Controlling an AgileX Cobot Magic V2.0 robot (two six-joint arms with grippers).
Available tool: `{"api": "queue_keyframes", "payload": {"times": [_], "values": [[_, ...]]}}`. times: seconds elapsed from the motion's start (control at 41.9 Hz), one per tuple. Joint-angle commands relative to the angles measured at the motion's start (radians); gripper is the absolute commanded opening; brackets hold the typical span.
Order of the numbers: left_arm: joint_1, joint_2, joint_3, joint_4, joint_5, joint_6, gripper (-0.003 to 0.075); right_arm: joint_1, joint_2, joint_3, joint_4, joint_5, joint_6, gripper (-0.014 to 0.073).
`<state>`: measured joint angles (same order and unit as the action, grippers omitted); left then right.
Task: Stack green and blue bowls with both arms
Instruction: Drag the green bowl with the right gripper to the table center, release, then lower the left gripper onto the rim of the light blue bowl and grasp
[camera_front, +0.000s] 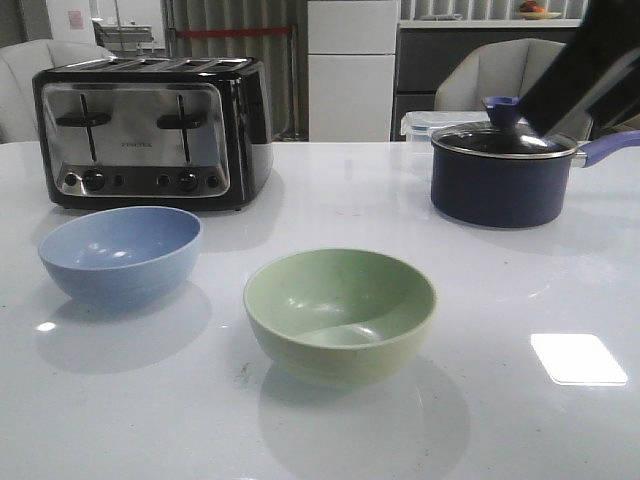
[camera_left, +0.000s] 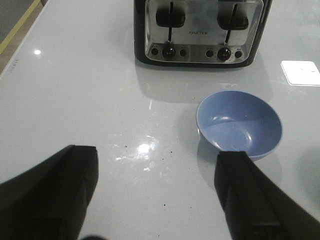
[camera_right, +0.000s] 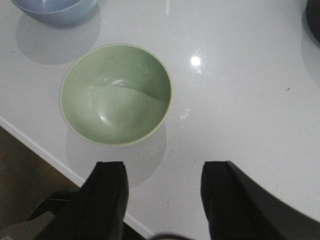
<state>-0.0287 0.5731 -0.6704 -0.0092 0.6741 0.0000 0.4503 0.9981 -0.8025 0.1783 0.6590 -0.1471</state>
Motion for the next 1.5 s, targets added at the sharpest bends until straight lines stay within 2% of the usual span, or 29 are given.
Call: {"api": "queue_keyframes", "payload": {"times": [0.0,0.167,0.358,0.477,0.764,0.979,1.48], "values": [[-0.008,0.008,-0.027,0.000,-0.081,0.000,0.0548,0.001,-0.133,0.018,-0.004,-0.015,-0.011,0.0447],[-0.008,0.008,-0.027,0.000,-0.081,0.000,0.0548,0.001,-0.289,0.093,-0.004,0.039,-0.011,0.0447],[-0.008,0.010,-0.027,0.000,-0.096,0.000,0.0547,0.001,-0.383,0.138,-0.004,0.049,-0.011,0.0447],[-0.008,0.044,-0.045,0.000,-0.100,0.098,0.0547,0.001,-0.391,0.138,-0.004,0.042,-0.011,0.0447],[-0.068,0.278,-0.222,-0.011,0.040,0.100,0.0547,0.001,-0.391,0.138,-0.004,0.041,-0.011,0.0447],[-0.121,0.473,-0.329,-0.011,0.075,0.100,0.0548,0.001,-0.391,0.138,-0.004,0.041,-0.011,0.0447],[-0.125,0.903,-0.578,-0.022,0.154,0.100,0.0547,0.001,-0.391,0.138,-0.004,0.042,-0.011,0.0447]]}}
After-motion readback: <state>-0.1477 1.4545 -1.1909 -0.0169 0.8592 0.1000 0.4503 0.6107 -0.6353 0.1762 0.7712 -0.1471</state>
